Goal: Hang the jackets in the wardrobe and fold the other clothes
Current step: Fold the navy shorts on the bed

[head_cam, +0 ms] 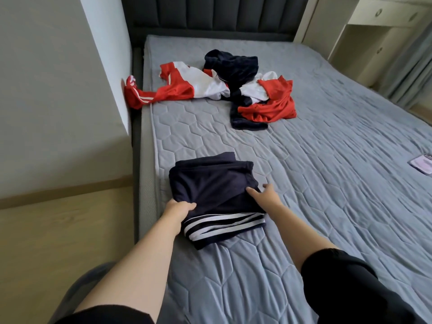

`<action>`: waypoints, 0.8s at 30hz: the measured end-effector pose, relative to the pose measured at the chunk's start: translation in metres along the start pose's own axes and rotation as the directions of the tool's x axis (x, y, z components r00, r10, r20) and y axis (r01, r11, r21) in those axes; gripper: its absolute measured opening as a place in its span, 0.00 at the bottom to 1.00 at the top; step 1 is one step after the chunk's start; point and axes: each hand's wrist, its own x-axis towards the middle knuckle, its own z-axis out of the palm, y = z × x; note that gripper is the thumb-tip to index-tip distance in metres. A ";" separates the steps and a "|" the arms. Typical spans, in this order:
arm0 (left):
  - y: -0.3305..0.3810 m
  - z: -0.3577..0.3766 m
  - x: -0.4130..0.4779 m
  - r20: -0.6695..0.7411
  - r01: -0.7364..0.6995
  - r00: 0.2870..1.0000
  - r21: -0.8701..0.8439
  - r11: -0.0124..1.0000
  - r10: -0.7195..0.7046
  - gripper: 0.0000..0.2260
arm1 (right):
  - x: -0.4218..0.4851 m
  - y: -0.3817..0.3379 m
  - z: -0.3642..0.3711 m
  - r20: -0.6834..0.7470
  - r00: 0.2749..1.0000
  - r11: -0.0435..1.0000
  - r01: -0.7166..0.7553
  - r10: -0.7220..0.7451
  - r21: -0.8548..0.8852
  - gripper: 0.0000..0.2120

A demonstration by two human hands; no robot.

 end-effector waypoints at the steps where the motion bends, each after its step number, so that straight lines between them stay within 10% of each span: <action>1: 0.002 -0.003 0.001 0.033 0.027 0.999 0.027 0.999 -0.028 0.21 | 0.000 0.006 0.000 0.056 0.997 0.994 -0.066 0.061 0.093 0.28; 7: 0.021 -0.050 0.006 0.170 0.132 0.959 0.438 0.889 -0.226 0.24 | -0.010 0.029 0.001 0.427 0.890 0.914 -0.298 0.162 0.274 0.04; 10: 0.023 -0.058 0.013 -0.067 -0.089 0.979 0.717 0.691 0.195 0.30 | -0.013 0.027 0.004 0.332 0.941 0.946 -0.169 0.070 0.278 0.07; 14: 0.024 -0.031 -0.003 0.138 -0.605 0.646 0.692 0.393 0.751 0.15 | -0.012 0.018 0.005 -0.055 0.998 0.919 0.039 -0.019 0.393 0.05; 18: 0.005 -0.007 -0.014 0.554 -0.721 0.639 0.673 0.164 0.534 0.24 | -0.014 0.010 0.012 0.009 0.996 0.973 0.083 -0.087 0.214 0.10; 24: -0.001 -0.005 -0.013 0.535 -0.734 0.629 0.648 0.204 0.564 0.18 | -0.015 0.003 0.012 0.179 0.984 0.987 -0.035 0.007 0.157 0.09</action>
